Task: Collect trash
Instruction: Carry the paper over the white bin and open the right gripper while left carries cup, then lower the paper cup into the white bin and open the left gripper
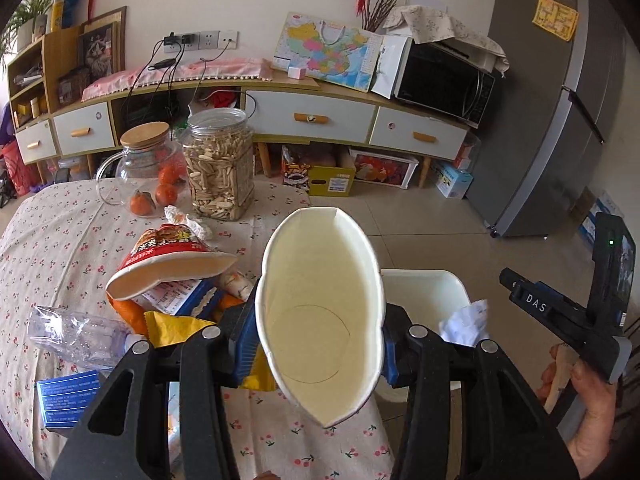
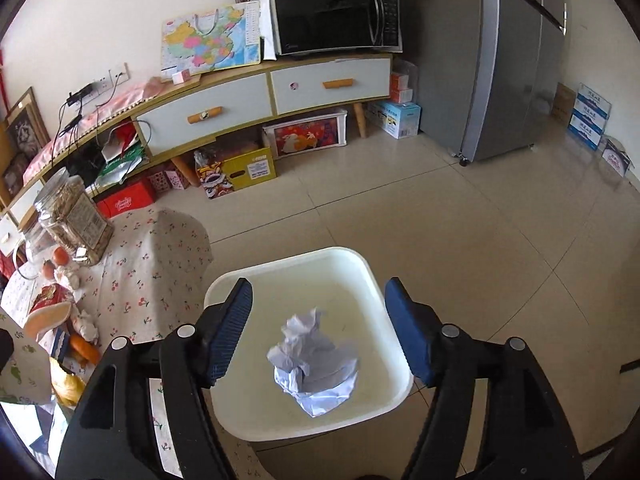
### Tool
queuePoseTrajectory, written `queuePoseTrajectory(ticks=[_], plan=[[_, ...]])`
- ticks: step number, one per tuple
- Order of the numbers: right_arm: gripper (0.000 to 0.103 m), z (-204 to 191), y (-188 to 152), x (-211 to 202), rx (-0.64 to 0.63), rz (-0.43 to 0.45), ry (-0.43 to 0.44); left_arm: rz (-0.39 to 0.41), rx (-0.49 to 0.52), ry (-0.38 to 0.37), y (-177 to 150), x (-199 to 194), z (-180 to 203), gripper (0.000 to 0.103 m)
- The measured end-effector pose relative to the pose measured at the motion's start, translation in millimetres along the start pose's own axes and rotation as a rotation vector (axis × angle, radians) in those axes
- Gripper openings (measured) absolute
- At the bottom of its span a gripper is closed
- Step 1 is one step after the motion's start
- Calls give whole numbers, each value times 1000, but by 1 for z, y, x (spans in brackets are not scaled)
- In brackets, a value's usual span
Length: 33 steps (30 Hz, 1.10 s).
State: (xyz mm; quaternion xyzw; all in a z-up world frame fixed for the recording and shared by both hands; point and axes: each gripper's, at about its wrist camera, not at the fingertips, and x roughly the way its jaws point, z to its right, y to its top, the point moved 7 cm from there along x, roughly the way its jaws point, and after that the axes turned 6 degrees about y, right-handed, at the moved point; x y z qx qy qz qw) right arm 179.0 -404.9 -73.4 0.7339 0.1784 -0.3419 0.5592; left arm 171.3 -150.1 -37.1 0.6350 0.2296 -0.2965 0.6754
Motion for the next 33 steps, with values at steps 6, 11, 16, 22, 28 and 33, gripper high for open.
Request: queuePoseTrajectory(ticks=[6,11,16,22,28,33], plan=[[89,65,16,-20,128,89,-136,-19,47,-85,4,21,63,47],[96,105,22,-33,163,139,-239,-38,81,-130,7,32,105,47],[96,134,18,-32,203,115,-280,-66,100,-168,4,43,138,47],[96,152,10,-29,184,75,-331,-104,119,-212,-3,54,173,48],[96,152,8,-33,150,74,-347,-128,161,-226,-7,64,197,60],[96,142,11,-38,114,93,-345,-109,159,-204,-5,59,187,66]])
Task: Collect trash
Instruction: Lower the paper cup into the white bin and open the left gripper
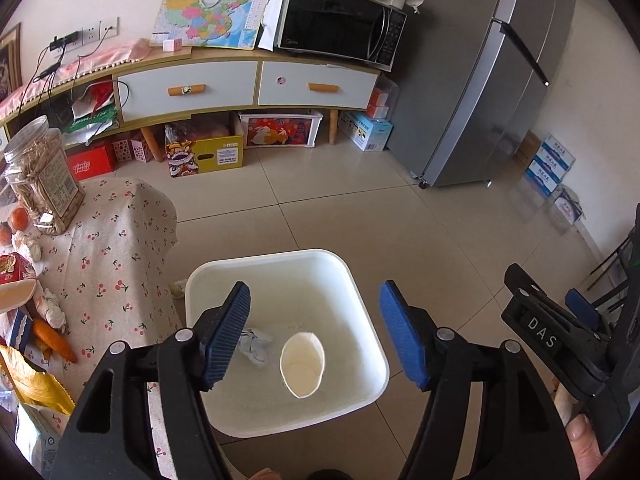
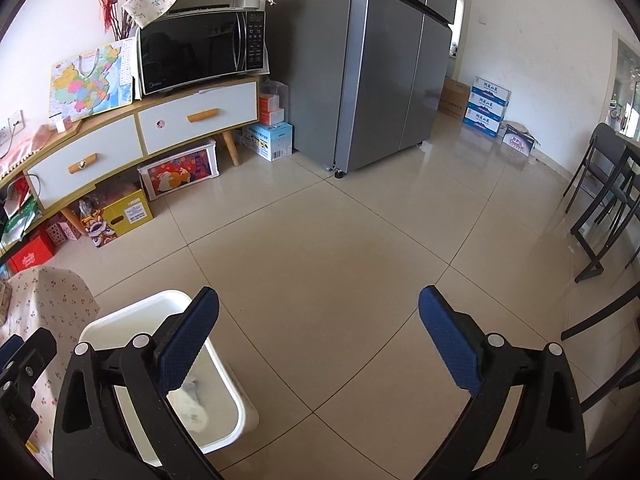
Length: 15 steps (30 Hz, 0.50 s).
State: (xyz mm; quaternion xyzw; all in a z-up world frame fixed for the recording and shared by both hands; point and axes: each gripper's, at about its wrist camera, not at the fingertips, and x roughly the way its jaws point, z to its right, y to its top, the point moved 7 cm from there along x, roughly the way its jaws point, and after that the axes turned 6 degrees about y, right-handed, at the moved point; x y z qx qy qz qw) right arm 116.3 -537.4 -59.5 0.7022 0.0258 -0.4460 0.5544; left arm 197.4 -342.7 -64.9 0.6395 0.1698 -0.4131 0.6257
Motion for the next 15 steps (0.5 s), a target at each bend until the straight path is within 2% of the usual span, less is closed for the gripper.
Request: queuePoseTrajectory(ticks=[10,15], plan=[[96,-51,-7,-27,-89,42,84,41,-30,96,-9,-28,-57,71],[96,-81,-17,-38,-122,31,141,47,-61,138,-18,-42,-92,71]])
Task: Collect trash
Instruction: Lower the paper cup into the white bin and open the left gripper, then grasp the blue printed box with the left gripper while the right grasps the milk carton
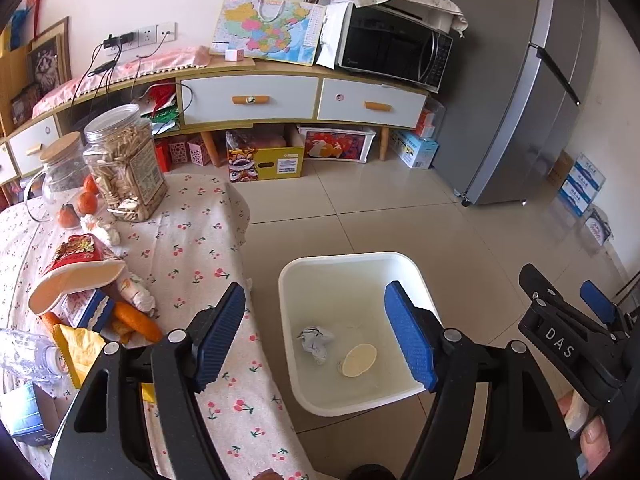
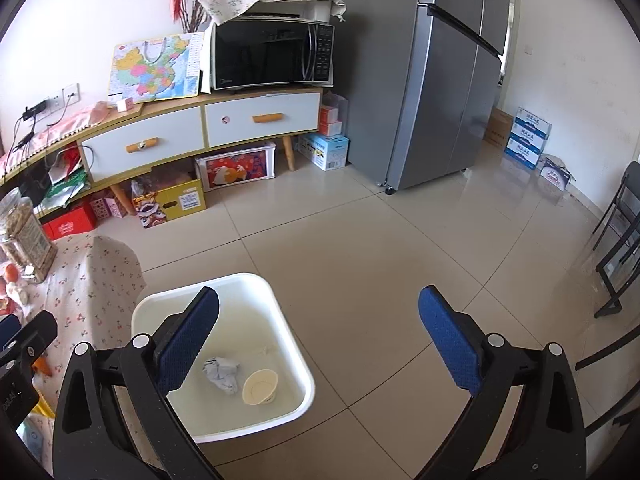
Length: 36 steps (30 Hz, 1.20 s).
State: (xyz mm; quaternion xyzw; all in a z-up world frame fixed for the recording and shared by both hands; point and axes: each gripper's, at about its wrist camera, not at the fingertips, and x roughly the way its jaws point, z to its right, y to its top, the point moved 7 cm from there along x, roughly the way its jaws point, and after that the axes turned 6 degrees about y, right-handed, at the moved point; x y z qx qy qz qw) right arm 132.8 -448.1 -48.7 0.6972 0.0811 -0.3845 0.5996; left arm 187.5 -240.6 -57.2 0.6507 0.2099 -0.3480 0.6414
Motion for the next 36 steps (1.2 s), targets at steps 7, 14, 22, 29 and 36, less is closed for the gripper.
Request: queuePoseTrajectory(ticks=[7,14,22,29,36], plan=[[96,-52,-10,-14,-45,11,87,5,-29,60,-14,-17,-49,71],[96,-99,-18,-34,-97,41,167,4,-69,122,-27,-30,-97,72],[96,-149,-30,-48,-161,49,243,-8,-107,189,-43,-40,-146,72],[96,-190,-44,-56,-229,46,296,-11,-144,232,-52,-48,-184,75],[96,-221,-57,-61,-276,32,331,-41,-169,272,-68,-49,-217,76]])
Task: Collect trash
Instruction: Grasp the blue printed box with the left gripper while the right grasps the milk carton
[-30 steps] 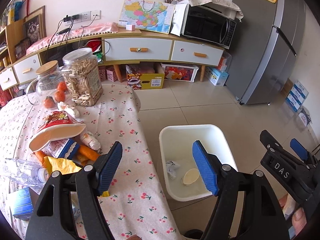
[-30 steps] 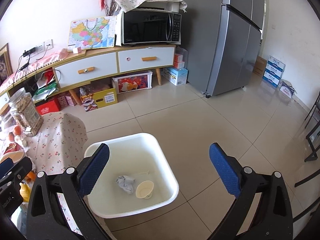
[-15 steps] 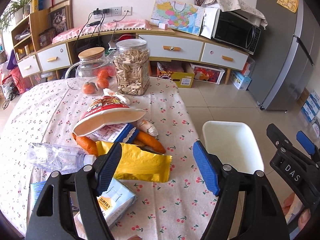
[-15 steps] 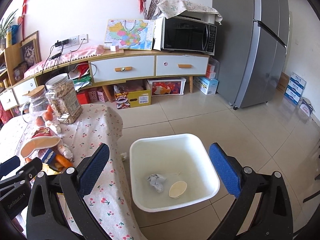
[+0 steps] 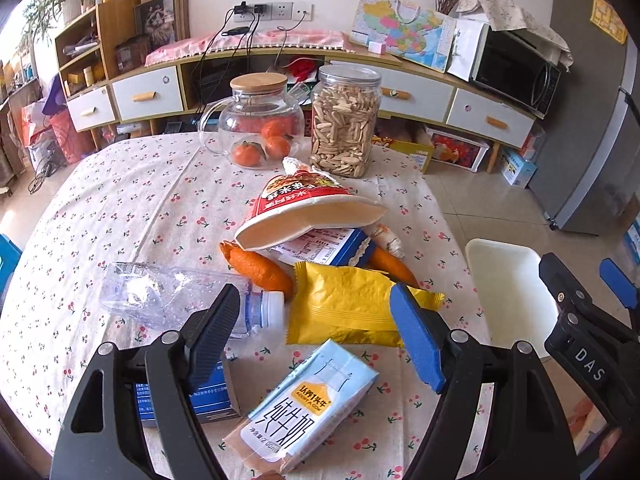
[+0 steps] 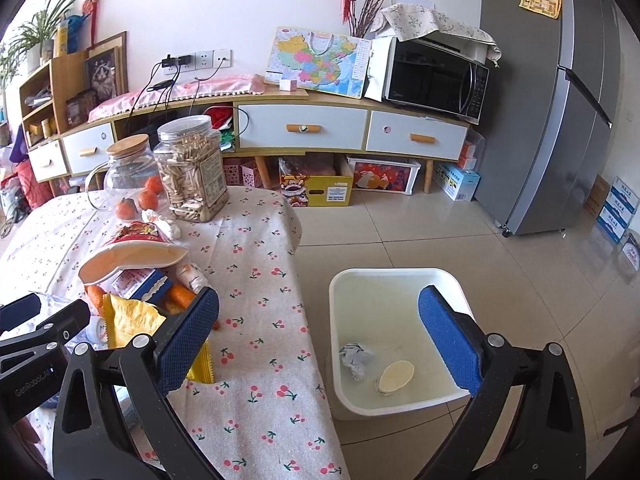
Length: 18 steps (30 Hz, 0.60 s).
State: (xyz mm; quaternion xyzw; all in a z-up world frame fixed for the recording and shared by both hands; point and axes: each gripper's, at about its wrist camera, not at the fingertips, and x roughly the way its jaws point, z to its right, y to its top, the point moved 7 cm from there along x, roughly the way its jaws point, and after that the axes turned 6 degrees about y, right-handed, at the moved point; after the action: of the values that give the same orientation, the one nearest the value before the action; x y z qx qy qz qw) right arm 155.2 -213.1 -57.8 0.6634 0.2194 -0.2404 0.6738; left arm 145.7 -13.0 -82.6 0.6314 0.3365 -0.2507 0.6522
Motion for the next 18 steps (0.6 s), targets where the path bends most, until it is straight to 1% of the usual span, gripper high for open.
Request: queuePoseTrajectory(ticks=[4,9,14,15,18], plan=[[96,-19,-3,3,-34,-14,24,-29,9,38,-7,8,-23,76],[96,-41,-6,6,-59,-35,63,-88,23,63,-14,18,-49,76],[96,-61,-9,7,-76,-59,103,-129,123,91,-20,24,-73,77],[96,-65,-10,8,-77,-65,112,-141,150,88,-21,25,-76,81],[96,-77,-13,11,-74,-99,139,-186,243,47,-27,30,-82,81]])
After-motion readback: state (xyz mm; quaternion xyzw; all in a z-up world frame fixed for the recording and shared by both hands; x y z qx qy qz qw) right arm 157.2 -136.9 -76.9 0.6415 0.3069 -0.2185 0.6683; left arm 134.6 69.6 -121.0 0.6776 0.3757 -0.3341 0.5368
